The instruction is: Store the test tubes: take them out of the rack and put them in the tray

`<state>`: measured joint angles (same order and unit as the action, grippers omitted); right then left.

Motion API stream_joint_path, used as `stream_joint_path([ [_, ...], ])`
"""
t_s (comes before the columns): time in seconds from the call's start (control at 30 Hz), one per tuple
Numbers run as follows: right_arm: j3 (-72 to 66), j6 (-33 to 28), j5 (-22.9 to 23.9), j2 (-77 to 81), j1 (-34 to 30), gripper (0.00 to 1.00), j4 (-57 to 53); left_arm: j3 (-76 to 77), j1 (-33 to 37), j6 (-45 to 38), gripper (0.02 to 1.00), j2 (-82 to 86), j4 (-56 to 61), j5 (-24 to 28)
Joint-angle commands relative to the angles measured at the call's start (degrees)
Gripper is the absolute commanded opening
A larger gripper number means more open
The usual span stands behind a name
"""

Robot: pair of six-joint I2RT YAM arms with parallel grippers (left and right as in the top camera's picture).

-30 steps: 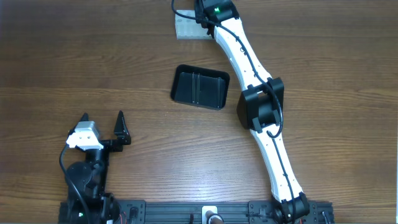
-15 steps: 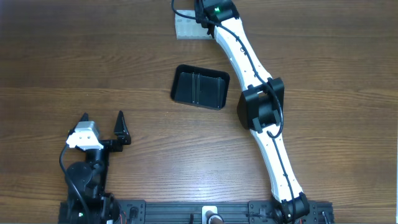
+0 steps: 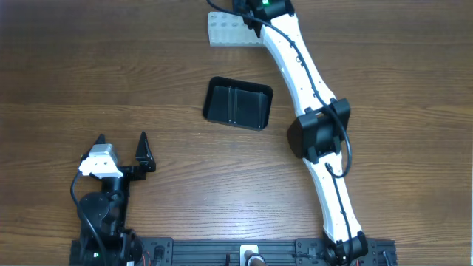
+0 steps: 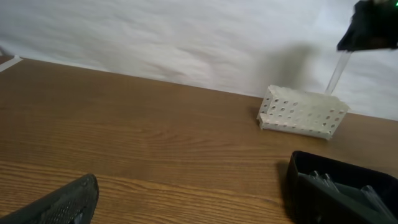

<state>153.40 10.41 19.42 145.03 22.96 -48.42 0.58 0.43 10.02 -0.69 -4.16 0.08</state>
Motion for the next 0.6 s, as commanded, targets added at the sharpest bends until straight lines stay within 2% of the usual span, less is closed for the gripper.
stream_joint_path([
  [0.03, -0.13, 0.26, -0.09, -5.66, 0.87, 0.064, -2.38, -0.24, -0.17, -1.03, 0.998, 0.48, -0.22, 0.76],
  [0.1, -0.13, 0.39, -0.09, -6.99, 1.09, 0.062, -4.7, -0.26, -0.17, -1.03, 0.998, 0.48, -0.2, 0.76],
  [0.2, -0.13, 4.09, -0.42, -8.68, 1.31, 0.064, -9.99, -0.24, -0.17, -1.03, 0.996, 0.48, -0.22, 0.76],
  [0.4, -0.15, 11.67, -9.07, -9.4, 1.51, 0.036, -21.94, -0.26, -0.17, -1.03, 0.998, 0.48, -0.22, 0.76],
  [0.6, -0.2, 16.52, -11.06, -9.27, 2.27, 0.016, -31.93, -0.26, -0.17, -1.03, 0.996, 0.48, -0.22, 0.76],
])
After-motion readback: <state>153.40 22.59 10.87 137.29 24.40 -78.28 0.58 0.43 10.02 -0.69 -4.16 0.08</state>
